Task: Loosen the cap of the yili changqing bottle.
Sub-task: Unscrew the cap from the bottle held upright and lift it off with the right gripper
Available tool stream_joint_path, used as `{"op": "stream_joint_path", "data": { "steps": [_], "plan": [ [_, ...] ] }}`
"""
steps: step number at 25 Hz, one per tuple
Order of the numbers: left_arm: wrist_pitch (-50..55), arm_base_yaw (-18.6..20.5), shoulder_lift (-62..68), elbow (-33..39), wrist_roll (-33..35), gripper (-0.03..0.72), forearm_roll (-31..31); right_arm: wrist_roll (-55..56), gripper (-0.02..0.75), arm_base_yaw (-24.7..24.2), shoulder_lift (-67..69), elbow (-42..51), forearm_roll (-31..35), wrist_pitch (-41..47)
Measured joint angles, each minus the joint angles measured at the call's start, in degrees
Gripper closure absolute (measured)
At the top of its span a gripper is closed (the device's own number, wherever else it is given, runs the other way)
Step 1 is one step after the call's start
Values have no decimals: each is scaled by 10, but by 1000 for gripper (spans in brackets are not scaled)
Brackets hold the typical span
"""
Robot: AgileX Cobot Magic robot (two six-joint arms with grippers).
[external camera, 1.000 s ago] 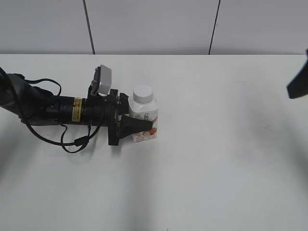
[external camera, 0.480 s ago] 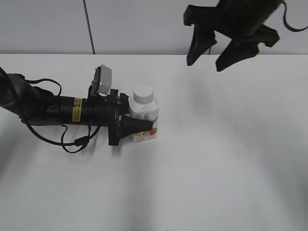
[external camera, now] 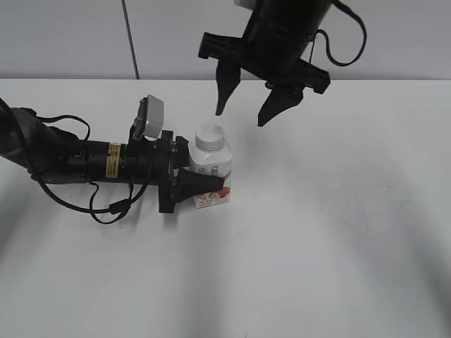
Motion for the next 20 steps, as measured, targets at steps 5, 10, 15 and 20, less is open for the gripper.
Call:
{"op": "stream_joint_path", "data": {
  "steps": [5,10,15,20],
  "plan": [
    [-1,0,0,0,0,288,0,34,240,20,44,-50,1,7],
    [-1,0,0,0,0,288,0,41,240,36,73,-92,-2,13],
    [-1,0,0,0,0,291,2,41,240,36,92,-104,-4,13],
    [-1,0,0,0,0,291,2,42,240,36,109,-104,-9,9]
  ]
}}
